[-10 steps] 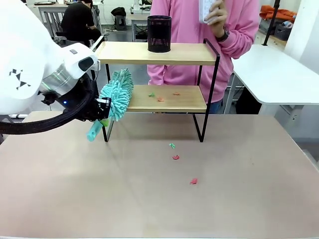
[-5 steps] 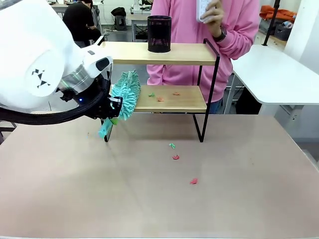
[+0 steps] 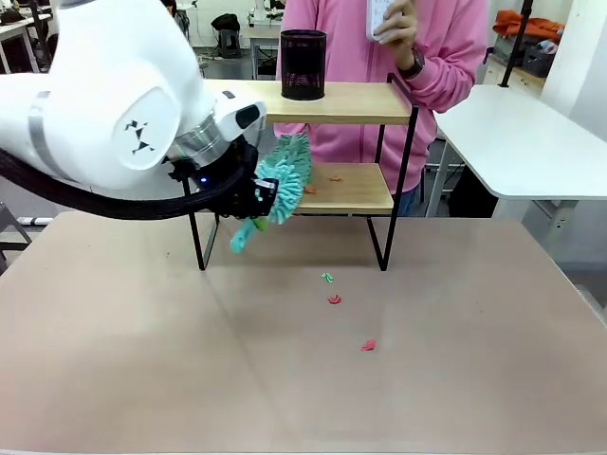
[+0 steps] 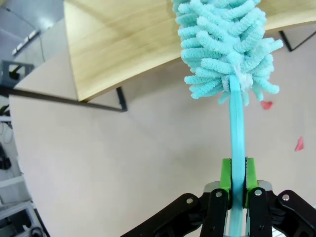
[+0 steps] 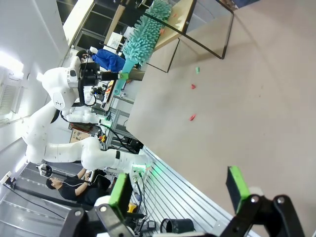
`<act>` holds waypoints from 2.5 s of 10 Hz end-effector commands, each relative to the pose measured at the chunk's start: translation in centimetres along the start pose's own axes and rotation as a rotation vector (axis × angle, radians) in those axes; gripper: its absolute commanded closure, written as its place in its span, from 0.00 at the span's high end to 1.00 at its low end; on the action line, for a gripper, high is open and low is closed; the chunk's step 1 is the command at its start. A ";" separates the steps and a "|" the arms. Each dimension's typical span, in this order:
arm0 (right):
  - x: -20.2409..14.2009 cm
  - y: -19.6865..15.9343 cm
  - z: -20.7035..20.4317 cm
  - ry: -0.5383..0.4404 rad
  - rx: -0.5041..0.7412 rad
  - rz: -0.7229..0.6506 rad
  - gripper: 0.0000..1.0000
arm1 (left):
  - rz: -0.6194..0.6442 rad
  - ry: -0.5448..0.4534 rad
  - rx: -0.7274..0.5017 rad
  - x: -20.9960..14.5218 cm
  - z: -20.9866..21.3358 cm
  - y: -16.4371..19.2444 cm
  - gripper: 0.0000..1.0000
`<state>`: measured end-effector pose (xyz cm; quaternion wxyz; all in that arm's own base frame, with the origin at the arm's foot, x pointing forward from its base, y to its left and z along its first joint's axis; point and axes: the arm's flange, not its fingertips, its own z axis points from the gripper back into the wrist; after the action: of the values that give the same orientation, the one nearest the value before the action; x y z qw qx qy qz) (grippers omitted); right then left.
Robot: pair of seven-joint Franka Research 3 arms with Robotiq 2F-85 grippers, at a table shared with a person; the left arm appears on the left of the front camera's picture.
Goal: Clean the shelf.
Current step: Clean the remaining tier of the Shelf with the Duster once objects are removed.
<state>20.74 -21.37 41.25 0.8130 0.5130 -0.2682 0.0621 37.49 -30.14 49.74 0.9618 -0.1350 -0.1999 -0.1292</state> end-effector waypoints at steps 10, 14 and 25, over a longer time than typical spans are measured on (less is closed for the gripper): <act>0.3 0.1 0.0 -0.018 0.013 0.025 1.00 | -0.523 0.137 -0.090 0.8 -0.5 2.6 0.12; 0.3 0.1 0.0 -0.018 0.013 0.025 1.00 | -0.702 0.175 -0.257 -0.9 2.1 6.1 0.12; 0.3 0.1 0.0 -0.018 0.013 0.025 1.00 | -0.598 -0.328 -0.389 -16.1 19.0 19.9 0.12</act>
<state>20.76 -21.37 41.23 0.8130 0.5133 -0.2678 0.0619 25.58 -6.60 57.73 0.7946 -0.2565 -0.3070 -0.4567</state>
